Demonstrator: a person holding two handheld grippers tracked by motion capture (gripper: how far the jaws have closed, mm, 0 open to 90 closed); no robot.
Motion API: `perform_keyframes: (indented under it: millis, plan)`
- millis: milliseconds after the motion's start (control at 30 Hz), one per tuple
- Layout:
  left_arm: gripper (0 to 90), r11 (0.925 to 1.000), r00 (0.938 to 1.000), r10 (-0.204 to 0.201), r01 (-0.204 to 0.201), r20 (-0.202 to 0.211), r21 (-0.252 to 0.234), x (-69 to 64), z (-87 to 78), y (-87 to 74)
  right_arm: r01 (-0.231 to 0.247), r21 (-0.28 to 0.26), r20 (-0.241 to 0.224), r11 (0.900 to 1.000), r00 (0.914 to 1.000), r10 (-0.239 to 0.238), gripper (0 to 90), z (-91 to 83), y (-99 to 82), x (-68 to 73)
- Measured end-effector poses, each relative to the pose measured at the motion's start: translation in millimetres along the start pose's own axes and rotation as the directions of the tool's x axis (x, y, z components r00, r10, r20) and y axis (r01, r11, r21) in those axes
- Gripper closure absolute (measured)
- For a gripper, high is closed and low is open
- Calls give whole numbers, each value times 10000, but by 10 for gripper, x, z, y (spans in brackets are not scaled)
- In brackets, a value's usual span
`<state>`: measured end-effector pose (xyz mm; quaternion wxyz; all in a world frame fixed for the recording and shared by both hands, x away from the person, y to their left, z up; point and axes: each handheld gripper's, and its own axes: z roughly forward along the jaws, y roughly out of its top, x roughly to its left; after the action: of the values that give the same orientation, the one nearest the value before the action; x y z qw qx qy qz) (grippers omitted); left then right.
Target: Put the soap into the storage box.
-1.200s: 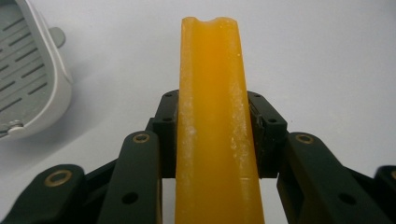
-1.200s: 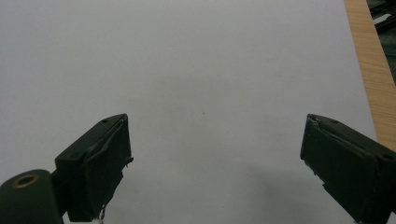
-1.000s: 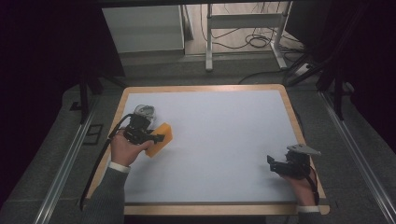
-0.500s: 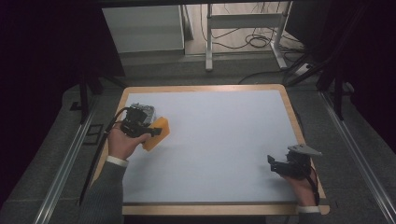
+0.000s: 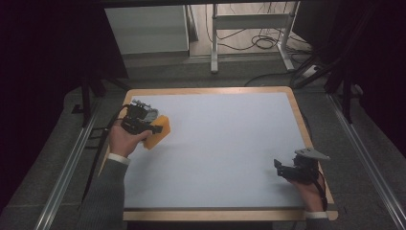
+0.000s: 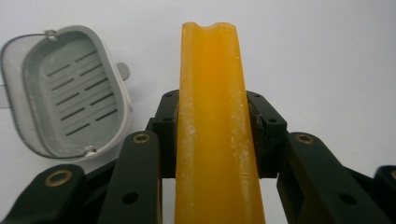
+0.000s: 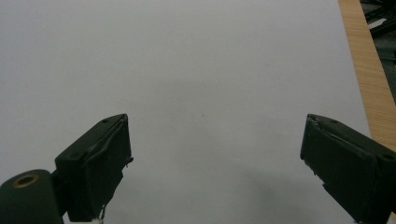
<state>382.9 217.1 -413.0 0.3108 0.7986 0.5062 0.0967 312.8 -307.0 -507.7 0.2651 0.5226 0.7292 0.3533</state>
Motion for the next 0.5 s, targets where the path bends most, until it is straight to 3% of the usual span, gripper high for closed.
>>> perform_keyframes:
  millis: [500]
  plan:
    - [611, 9991, 9987, -427, 428, -272, 37, 186, 45, 150, 59, -58, -18, 10000, 10000, -59, 85, -14, 10, 19]
